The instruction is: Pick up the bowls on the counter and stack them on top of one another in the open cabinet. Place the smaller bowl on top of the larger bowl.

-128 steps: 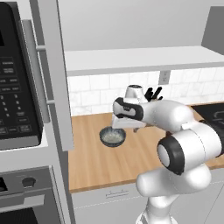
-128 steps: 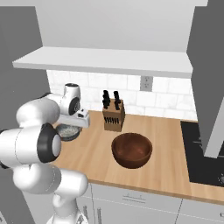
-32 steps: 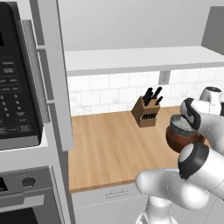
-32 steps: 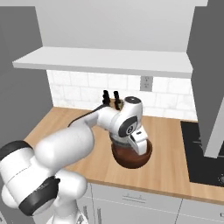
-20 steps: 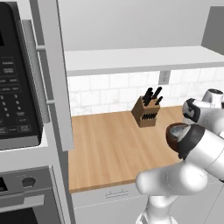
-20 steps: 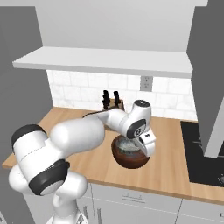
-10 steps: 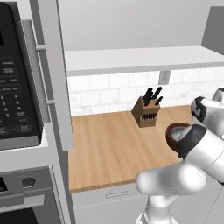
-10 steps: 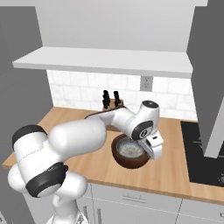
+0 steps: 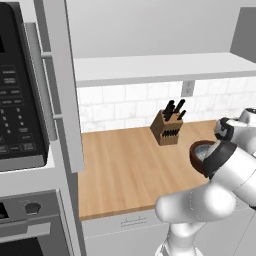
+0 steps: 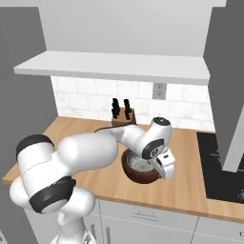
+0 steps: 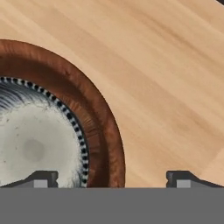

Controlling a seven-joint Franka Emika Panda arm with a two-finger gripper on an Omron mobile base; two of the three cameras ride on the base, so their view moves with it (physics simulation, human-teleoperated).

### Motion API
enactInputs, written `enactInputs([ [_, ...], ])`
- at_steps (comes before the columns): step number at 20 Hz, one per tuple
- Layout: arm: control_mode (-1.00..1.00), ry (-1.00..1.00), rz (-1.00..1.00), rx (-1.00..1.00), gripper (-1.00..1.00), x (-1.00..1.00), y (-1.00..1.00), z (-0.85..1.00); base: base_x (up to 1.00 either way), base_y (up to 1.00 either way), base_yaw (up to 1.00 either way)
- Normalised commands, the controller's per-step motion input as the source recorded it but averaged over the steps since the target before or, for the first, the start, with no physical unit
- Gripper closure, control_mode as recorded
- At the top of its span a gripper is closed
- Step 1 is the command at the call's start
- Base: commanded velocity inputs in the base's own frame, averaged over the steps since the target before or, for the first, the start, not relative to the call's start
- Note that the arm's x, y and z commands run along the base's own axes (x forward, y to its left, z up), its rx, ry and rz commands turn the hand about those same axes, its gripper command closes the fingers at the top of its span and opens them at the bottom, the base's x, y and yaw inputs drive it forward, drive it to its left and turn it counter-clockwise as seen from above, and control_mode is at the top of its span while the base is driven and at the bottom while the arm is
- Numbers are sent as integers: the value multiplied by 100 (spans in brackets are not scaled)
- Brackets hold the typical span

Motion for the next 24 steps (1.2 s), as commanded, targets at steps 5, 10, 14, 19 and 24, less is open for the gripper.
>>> enactInputs([
  [5, -100, 0, 0, -1, -100, 9, 24, -47, 0, 0, 0],
  [10, -100, 2, 2, -5, 100, 0, 11, -52, 0, 0, 0],
  [14, -100, 0, 0, 0, 100, 0, 0, 0, 0, 0, 0],
  [19, -100, -6, 0, -6, 100, -11, 13, 28, 0, 0, 0],
  [24, -100, -32, 0, -9, 100, -49, 12, 99, 0, 0, 0],
])
